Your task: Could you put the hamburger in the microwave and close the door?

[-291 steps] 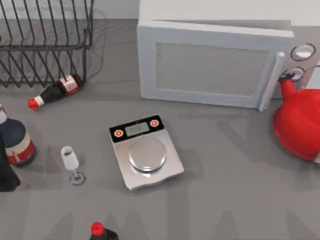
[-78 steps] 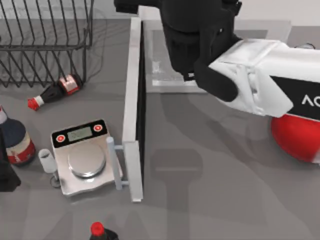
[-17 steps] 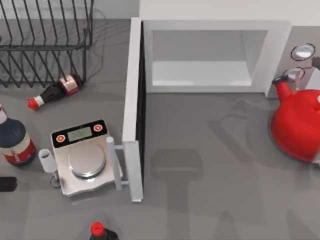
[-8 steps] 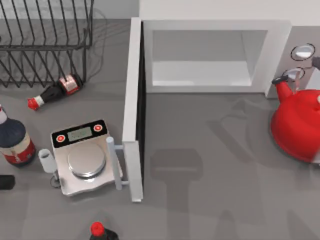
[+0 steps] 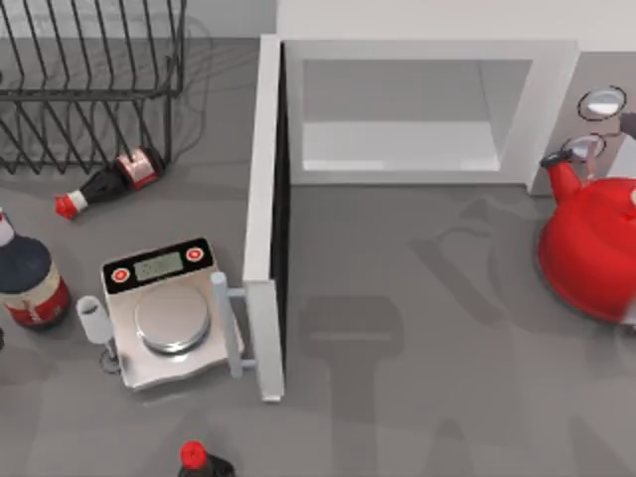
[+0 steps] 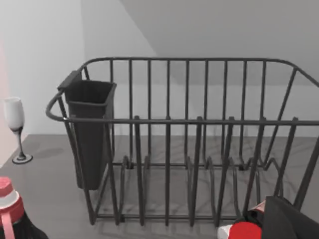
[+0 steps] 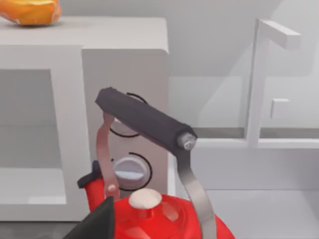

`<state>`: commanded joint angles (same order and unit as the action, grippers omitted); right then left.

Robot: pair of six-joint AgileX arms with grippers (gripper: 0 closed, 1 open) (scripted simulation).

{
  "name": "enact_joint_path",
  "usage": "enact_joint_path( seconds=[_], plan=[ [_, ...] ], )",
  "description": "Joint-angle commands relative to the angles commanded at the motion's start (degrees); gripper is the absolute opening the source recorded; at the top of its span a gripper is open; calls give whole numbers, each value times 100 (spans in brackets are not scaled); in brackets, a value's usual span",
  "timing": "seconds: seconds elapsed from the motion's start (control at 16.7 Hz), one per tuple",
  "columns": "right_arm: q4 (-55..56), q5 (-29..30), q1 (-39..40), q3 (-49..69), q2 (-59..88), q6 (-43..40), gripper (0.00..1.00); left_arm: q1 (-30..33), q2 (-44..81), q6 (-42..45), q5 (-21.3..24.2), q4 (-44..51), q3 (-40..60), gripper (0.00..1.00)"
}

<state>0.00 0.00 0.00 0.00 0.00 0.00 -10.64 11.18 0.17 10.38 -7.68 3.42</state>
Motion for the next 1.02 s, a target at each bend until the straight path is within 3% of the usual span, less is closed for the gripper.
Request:
enact_joint_path(
  seconds=[0.18,0.48,1.02],
  plan=[
    [0,0,0,0,0,0,100,-304,331,4,324,-225,100,0],
    [0,0,0,0,0,0,100,-302,360,8,331,-255,79,0],
    [0,0,0,0,0,0,100,751,1202,20,-700,-1371,-167,0]
  ],
)
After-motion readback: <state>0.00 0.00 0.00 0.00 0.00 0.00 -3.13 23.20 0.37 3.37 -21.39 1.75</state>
